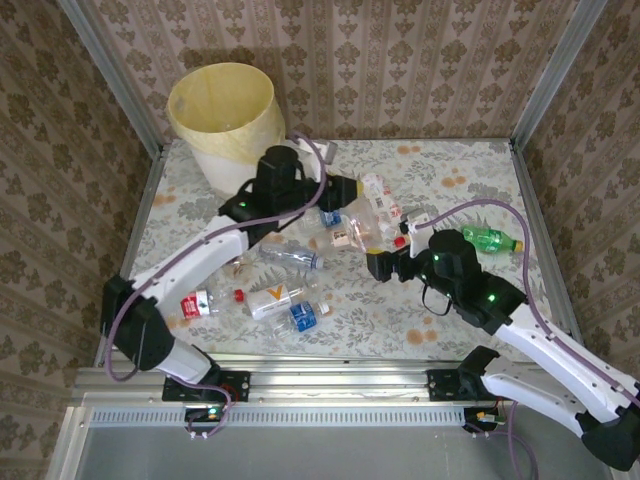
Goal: Throw the plastic bottles in the bin
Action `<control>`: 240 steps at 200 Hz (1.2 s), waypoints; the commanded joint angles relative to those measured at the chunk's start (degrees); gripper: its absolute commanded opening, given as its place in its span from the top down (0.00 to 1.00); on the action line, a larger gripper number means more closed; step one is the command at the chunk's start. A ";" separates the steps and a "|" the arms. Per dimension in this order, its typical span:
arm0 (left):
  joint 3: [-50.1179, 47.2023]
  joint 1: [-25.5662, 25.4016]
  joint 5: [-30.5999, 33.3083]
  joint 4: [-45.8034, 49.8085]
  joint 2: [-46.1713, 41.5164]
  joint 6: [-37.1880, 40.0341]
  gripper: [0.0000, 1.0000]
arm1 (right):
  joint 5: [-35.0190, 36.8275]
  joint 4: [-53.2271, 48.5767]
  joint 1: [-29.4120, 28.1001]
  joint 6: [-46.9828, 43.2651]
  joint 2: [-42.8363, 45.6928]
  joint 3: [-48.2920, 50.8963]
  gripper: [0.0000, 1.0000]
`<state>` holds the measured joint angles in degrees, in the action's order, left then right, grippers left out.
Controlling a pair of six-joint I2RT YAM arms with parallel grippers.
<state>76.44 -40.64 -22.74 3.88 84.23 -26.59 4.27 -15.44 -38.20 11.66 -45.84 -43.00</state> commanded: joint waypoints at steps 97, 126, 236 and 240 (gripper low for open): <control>6.76 9.65 14.46 8.73 -17.22 17.86 0.91 | -9.85 -11.94 -0.39 -1.58 7.22 -4.89 0.00; 9.08 13.44 14.65 9.63 -18.48 19.39 0.92 | -10.25 -15.00 -0.39 -2.81 6.60 -7.63 0.00; 8.86 20.16 18.25 -5.64 -19.27 32.80 0.94 | -9.81 -18.20 -0.39 -5.23 0.28 -14.97 0.00; 8.54 20.24 18.42 -6.54 -19.27 33.10 0.94 | -9.84 -18.35 -0.45 -5.33 0.05 -15.21 0.00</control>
<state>85.78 -20.91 -5.87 6.24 65.98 1.10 -4.99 -32.58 -38.20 7.70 -44.71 -55.57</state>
